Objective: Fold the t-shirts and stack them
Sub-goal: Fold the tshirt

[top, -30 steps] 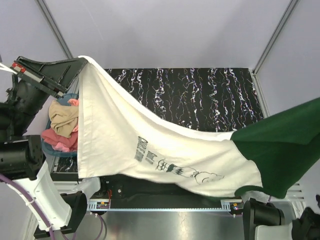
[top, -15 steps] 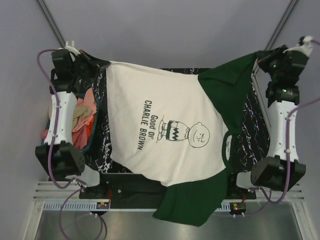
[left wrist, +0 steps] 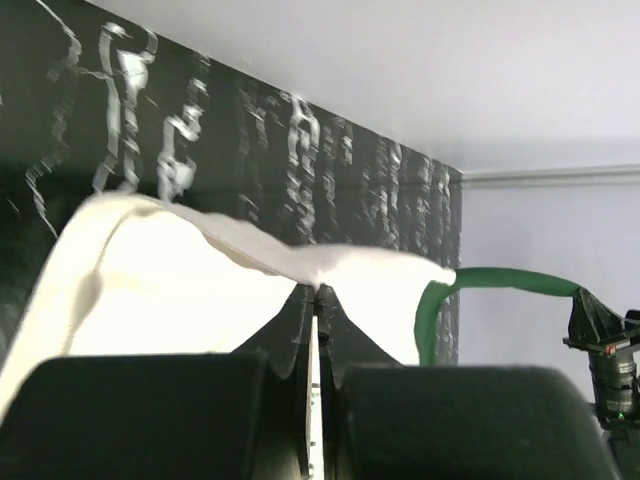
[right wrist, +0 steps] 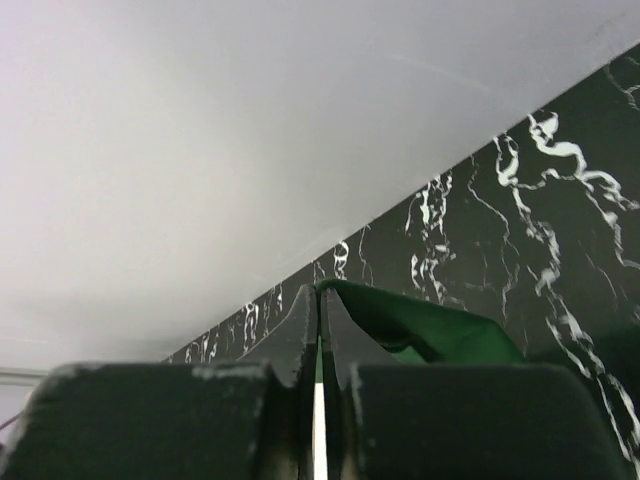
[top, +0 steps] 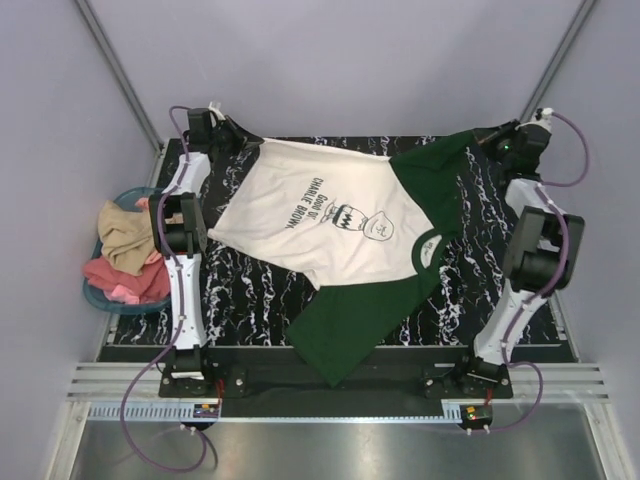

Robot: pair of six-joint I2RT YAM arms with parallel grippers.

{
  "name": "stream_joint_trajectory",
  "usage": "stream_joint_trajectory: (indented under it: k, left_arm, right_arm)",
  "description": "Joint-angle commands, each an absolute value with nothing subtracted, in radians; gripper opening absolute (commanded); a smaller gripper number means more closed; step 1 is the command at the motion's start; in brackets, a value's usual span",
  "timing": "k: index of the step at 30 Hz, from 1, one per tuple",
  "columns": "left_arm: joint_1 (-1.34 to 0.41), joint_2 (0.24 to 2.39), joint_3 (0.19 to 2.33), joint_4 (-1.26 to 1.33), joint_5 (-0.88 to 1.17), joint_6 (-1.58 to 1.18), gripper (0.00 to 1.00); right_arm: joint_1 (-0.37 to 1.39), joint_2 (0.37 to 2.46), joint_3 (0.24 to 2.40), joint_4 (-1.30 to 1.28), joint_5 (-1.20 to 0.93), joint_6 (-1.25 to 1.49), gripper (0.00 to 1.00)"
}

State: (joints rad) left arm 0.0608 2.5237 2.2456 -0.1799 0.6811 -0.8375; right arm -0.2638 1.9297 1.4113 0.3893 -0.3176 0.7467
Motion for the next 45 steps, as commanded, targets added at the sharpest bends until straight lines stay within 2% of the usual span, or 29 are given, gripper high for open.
stream_joint_trajectory:
  k: [1,5,10,21,30,39,45]
  left_arm:
    - [0.072,2.575,2.365,0.036,0.712,-0.886,0.00]
    - [0.072,2.614,2.350,0.156,0.646,-0.933,0.00]
    - [0.072,2.637,2.356,0.141,0.624,-0.920,0.00]
    - [0.115,2.594,2.330,-0.041,0.652,-0.808,0.00]
    - [0.140,2.580,2.346,-0.204,0.661,-0.712,0.00]
    - [0.144,2.589,2.315,-0.244,0.742,-0.690,0.00]
    - [0.150,2.562,2.329,-0.382,0.677,-0.594,0.00]
  right_arm:
    - [-0.262,2.073,1.557,0.531,-0.409,0.810,0.00]
    - [-0.261,2.154,1.641,0.502,-0.411,0.827,0.00]
    - [-0.261,2.100,1.589,0.405,-0.328,0.851,0.00]
    - [-0.259,1.767,1.201,0.356,-0.322,0.965,0.00]
    - [-0.259,1.546,1.000,0.138,-0.337,0.899,0.00]
    - [-0.146,1.384,0.740,0.215,-0.359,0.979,0.00]
    - [-0.089,1.218,0.592,0.219,-0.261,1.011,0.00]
